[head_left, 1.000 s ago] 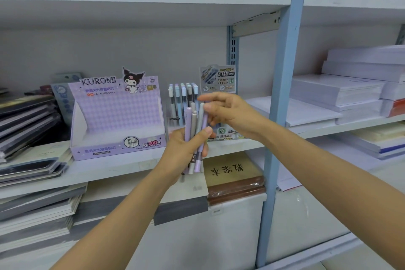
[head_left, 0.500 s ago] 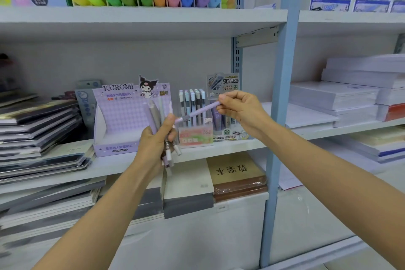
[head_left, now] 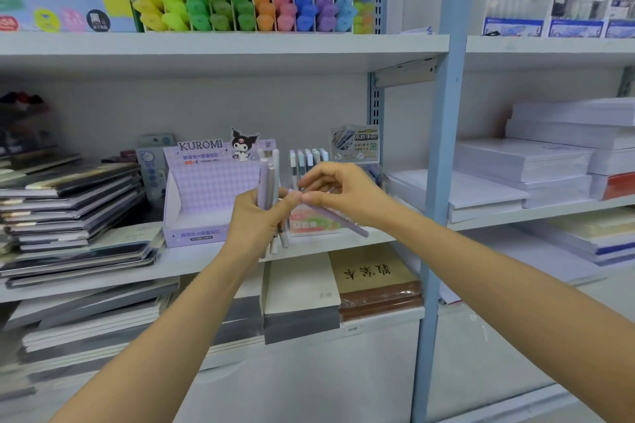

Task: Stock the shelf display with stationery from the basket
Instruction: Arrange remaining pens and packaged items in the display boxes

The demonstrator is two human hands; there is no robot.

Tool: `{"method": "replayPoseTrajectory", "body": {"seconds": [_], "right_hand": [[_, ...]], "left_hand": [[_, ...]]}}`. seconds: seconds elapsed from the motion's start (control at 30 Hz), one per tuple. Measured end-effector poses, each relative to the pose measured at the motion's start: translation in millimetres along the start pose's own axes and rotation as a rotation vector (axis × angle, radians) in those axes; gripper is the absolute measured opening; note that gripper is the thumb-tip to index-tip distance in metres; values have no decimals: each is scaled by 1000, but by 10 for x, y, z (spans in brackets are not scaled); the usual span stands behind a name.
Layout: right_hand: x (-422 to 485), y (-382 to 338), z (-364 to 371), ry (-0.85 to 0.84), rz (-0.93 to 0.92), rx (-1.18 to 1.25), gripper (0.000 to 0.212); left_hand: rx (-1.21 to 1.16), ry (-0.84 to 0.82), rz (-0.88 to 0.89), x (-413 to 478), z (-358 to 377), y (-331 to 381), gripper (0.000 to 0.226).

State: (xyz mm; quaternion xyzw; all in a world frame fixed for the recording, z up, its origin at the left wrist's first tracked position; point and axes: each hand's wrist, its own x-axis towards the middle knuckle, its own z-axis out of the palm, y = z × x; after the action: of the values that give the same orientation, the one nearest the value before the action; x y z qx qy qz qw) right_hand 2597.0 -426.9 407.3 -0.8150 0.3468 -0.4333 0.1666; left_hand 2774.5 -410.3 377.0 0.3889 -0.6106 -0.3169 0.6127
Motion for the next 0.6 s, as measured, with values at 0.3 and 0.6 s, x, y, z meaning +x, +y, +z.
{"method": "replayPoseTrajectory", "body": {"seconds": [0.3,0.6], "right_hand": [[184,-51,-277,-100,13,-60,33],[579,212,-502,481,50,165,13]], "left_hand": [[-8,1,-50,125,-24,-10,36],[-22,-111,-125,297,-61,-101,25]]}}
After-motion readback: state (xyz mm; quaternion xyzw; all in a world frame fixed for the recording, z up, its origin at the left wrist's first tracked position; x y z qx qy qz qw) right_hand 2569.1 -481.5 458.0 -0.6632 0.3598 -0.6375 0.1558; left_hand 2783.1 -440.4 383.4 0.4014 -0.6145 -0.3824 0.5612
